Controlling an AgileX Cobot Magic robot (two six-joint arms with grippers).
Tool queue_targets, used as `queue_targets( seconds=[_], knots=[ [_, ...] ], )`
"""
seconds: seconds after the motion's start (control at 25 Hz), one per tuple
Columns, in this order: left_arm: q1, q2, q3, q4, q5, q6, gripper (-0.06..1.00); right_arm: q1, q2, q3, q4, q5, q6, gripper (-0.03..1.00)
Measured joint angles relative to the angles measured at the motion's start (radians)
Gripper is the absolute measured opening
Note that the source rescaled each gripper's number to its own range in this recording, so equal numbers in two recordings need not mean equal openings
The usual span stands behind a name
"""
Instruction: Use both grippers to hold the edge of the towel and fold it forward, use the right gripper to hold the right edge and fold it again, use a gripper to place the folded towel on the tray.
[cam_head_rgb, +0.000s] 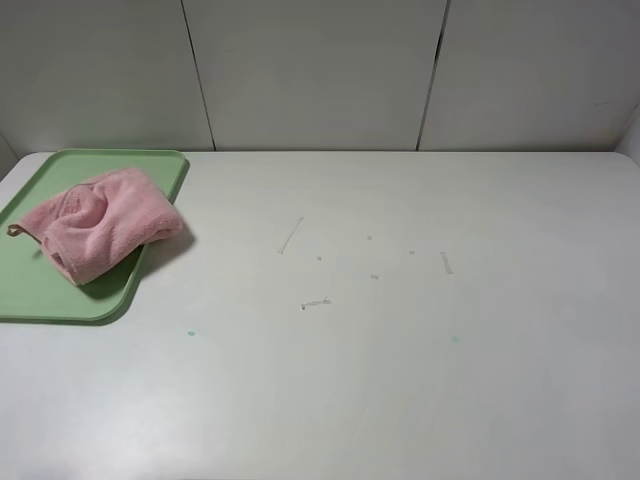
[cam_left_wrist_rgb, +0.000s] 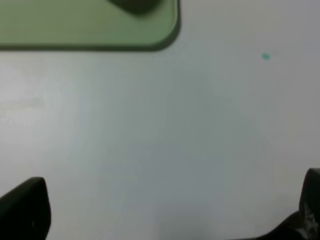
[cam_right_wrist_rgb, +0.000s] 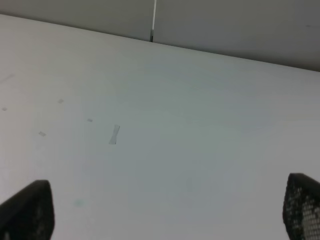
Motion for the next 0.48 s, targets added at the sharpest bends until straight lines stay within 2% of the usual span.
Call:
queue_targets(
  seconds=[0.28, 0.48],
  knots=[
    [-0.001, -0.226, 0.002, -0.008, 0.0, 0.001, 1.0, 0.0, 0.0, 0.0, 0.0, 0.0, 0.0, 1.0],
    [-0.025, -0.388, 0.002, -0.047, 0.001, 0.045, 1.0, 0.0, 0.0, 0.0, 0.0, 0.0, 0.0, 1.0]
  ],
)
